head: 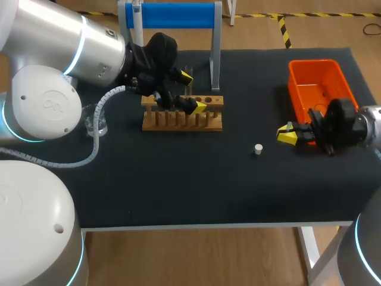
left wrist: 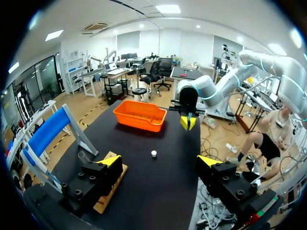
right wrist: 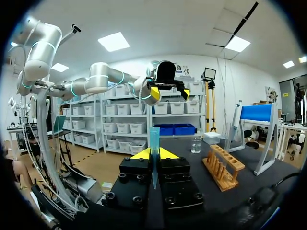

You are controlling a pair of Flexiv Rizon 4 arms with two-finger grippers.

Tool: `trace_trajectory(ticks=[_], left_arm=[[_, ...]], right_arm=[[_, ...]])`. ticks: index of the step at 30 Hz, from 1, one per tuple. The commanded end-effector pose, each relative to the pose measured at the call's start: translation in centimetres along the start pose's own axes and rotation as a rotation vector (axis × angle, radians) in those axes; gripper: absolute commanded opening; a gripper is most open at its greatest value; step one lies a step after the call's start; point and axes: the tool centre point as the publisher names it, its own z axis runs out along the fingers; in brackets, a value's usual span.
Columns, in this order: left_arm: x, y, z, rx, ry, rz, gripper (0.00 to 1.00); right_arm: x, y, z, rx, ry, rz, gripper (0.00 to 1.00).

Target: Invert the test tube, pick up the pipette, mount the tip to pipette, aspirate from beaker and dispense into the tube, eject the tip, return the pipette, and cap with the stopper.

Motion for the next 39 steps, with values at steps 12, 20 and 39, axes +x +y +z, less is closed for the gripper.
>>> trace_trajectory(ticks=[12,20,39], left_arm=[[-2.7,1.4,-0.4,-0.035,-0.033,-0.051,1.00],[-10.7,5.0,-2.5,-0.086,-0.207,-0.204,1.00],[-22.6,7.4,-5.0,-0.087,-0.629,-0.479,1.00]], right_arm=[[0.1,0.0,0.0,0.002,-0.002,0.000,0.00],[0.1,0.0,0.0,0.002,-0.002,0.000,0.00],[0.1,0.0,0.0,0.002,-0.002,0.000,0.00]])
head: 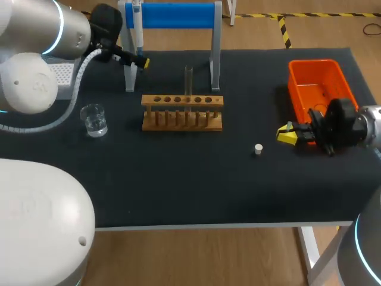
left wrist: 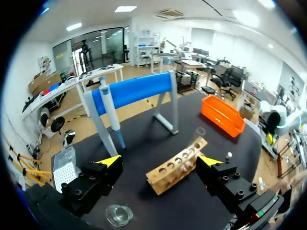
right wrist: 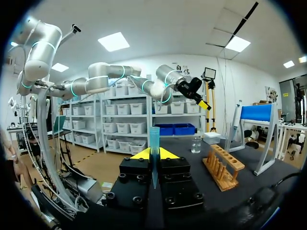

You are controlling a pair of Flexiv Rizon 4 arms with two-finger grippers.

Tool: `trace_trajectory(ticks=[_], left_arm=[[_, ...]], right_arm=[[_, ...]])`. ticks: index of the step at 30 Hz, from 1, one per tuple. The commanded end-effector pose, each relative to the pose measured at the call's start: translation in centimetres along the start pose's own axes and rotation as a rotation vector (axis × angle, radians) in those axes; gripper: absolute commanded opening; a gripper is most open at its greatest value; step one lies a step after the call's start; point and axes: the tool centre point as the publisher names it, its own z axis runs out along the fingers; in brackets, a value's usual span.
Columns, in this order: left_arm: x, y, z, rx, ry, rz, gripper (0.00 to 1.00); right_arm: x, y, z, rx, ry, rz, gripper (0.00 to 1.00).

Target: Invert the test tube, pick up the pipette, mount the tip to pipette, aspirate from beaker and dispense into the tube, eject the tip, return the pipette, and cap with the stopper.

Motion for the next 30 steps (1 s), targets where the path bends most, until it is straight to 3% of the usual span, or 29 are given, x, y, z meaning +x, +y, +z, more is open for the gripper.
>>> trace_trajectory(ticks=[1,8,15,30], left_arm=[[-0.5,-0.9,1.3,-0.009,-0.170,-0.060,1.00],[-2.0,-1.3,2.3,-0.013,-0.335,-0.123,1.00],[-3.3,-1.7,3.1,0.028,-0.438,-0.181,1.00],[-4.9,-2.7,4.6,0.137,-0.575,-0.252,1.00]], right_arm=[[0.1,0.0,0.0,0.002,-0.002,0.000,0.00],[0.1,0.0,0.0,0.002,-0.002,0.000,0.00],[0.1,0.0,0.0,0.002,-0.002,0.000,0.00],[0.1,0.0,0.0,0.002,-0.002,0.000,0.00]])
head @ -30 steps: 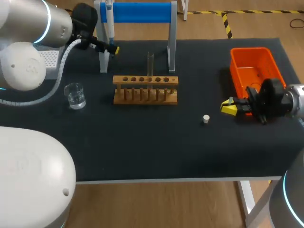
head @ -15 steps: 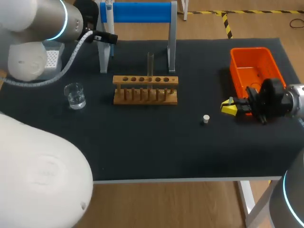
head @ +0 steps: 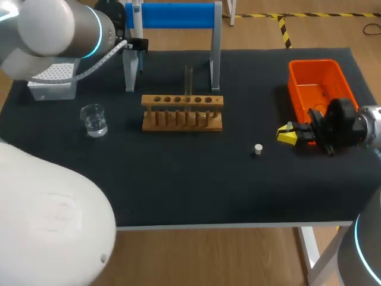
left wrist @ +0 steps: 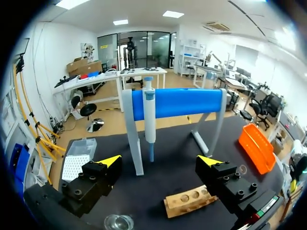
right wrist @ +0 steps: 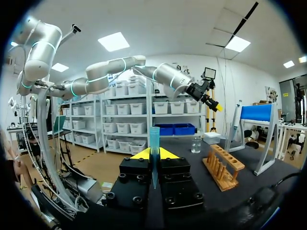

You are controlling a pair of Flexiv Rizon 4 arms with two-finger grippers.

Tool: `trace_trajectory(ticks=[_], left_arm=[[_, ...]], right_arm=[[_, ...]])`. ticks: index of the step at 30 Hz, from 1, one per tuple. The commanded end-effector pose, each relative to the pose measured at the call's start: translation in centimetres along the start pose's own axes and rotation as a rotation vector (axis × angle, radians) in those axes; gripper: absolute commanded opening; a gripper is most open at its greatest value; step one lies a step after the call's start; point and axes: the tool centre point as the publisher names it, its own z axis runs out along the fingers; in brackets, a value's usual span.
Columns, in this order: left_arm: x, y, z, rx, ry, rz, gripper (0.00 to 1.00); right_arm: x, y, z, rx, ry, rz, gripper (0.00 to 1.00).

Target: Invert the test tube, pick up the pipette, mount the tip to pipette, aspirate from beaker and dispense into the tube, eject the tip, return the pipette, and cap with the stopper.

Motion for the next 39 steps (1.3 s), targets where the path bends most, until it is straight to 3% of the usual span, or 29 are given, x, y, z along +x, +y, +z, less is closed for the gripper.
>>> trace_trajectory(ticks=[1,21,39], left_arm=[[0.4,-0.1,0.9,0.083,-0.267,-0.009,1.00],[0.0,-2.5,3.5,0.185,-0.353,-0.039,1.00],[-0.4,-4.9,7.7,0.206,-0.285,-0.061,1.00]], right_arm=[[0.1,0.0,0.0,0.002,-0.002,0.000,0.00],[0.1,0.0,0.0,0.002,-0.002,0.000,0.00],[0.1,0.0,0.0,0.002,-0.002,0.000,0.00]])
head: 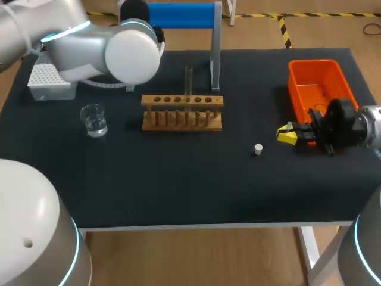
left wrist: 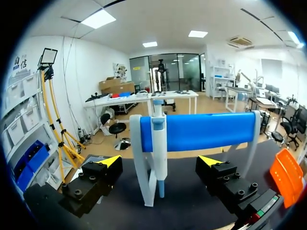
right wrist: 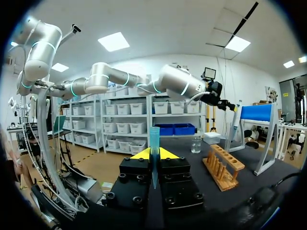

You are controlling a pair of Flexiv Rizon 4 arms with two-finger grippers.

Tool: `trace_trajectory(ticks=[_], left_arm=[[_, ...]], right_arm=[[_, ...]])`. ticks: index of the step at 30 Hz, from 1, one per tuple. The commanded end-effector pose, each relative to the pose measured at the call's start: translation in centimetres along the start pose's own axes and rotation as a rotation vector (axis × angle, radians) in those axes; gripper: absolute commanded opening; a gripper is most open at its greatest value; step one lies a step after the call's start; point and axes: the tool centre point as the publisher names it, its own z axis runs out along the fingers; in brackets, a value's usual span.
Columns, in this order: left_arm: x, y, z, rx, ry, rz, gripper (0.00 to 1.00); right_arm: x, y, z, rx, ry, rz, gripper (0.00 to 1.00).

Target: Invert the test tube, pick up the pipette, mount the tip to pipette, aspirate from beaker and dispense into the tube, eject the tip, return the pipette, and cap with the stopper.

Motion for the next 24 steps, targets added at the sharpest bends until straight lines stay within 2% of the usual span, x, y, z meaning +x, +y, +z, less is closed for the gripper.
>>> trace_trajectory(ticks=[1,8,12,18,20,22,24], left_arm=[[0.0,-0.4,2.2,-0.010,0.021,-0.011,1.00],[-0.2,-0.9,3.9,-0.010,0.029,-0.018,1.00],[-0.2,-1.1,4.3,-0.007,0.032,-0.017,0.95],[0.1,-1.5,4.8,-0.002,0.035,-0.007,0.80],[0.2,-1.6,4.9,0.001,0.035,-0.003,0.65],[0.2,-1.6,5.1,0.001,0.036,-0.002,0.62],[0.3,-1.6,5.2,0.001,0.036,-0.001,0.54]], right_arm=[[0.1,0.0,0.0,0.001,-0.002,0.000,0.00],[0.1,0.0,0.0,0.001,-0.002,0.000,0.00],[0.1,0.0,0.0,0.001,-0.002,0.000,0.00],[0.1,0.0,0.0,0.001,-0.002,0.000,0.00],[0.1,0.0,0.0,0.001,-0.002,0.000,0.00],[0.1,0.0,0.0,0.001,-0.002,0.000,0.00],[0.1,0.0,0.0,0.001,-0.002,0.000,0.00]])
